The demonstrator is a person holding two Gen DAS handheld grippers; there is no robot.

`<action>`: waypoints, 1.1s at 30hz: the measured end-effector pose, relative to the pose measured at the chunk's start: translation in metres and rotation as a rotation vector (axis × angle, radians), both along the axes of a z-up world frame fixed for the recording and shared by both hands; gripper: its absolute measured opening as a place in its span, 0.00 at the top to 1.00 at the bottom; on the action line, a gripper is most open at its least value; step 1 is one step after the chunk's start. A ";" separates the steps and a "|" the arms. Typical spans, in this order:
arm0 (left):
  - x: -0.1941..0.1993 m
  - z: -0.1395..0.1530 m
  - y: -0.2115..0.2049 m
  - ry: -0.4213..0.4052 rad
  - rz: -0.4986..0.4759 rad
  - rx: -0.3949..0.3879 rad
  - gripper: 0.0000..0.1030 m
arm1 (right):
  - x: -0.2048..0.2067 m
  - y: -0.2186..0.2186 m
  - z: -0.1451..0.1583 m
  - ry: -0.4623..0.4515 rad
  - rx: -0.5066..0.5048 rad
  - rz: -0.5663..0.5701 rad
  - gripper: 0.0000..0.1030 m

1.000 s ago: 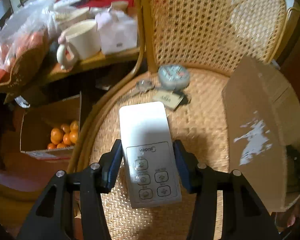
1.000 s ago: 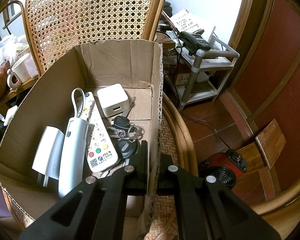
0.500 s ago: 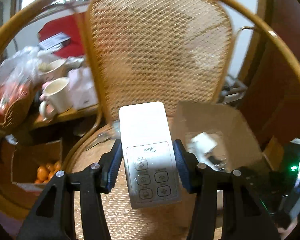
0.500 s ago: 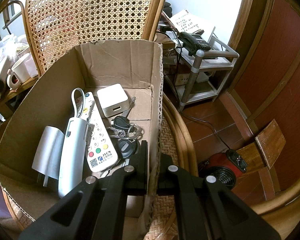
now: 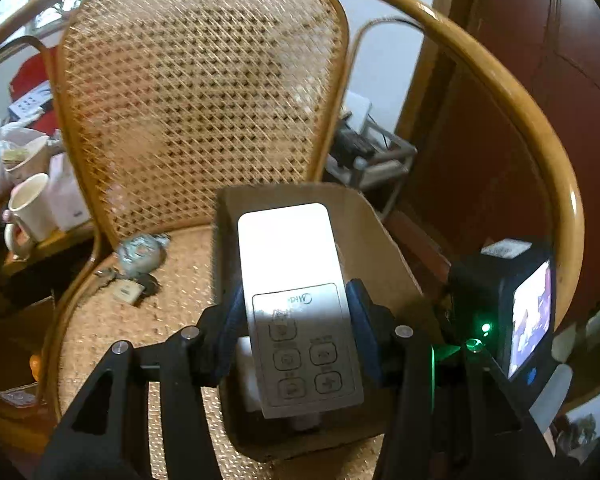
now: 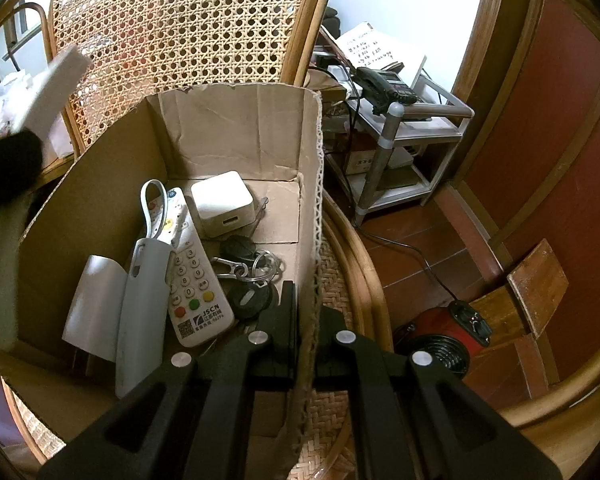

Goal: Organize rigid objects
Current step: 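Carry the remote into the cardboard box and open the left tool, then move the open left tool back over the silver key ring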

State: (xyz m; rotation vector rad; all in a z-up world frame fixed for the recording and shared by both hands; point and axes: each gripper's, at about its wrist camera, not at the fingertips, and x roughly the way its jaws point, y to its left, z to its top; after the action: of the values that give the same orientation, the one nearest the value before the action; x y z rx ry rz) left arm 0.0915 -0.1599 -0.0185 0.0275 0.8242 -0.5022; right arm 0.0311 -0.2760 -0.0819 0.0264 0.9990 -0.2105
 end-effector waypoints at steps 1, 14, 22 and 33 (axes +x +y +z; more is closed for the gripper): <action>0.001 -0.003 -0.002 0.010 -0.002 0.012 0.51 | 0.000 0.000 0.000 0.000 0.001 -0.001 0.93; 0.010 -0.003 0.018 0.011 0.064 0.017 0.35 | 0.001 0.002 0.000 -0.003 0.002 0.001 0.94; 0.023 -0.003 0.041 0.012 0.145 0.024 0.32 | -0.002 0.001 0.001 -0.014 0.002 -0.016 0.95; 0.051 -0.020 0.084 0.049 0.251 0.063 0.25 | -0.002 0.001 0.001 -0.014 0.000 -0.016 0.95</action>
State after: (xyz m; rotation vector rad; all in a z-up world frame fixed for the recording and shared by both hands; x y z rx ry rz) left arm 0.1421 -0.0763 -0.0383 -0.0299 0.8778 -0.2410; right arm 0.0295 -0.2752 -0.0811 0.0362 0.9852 -0.2247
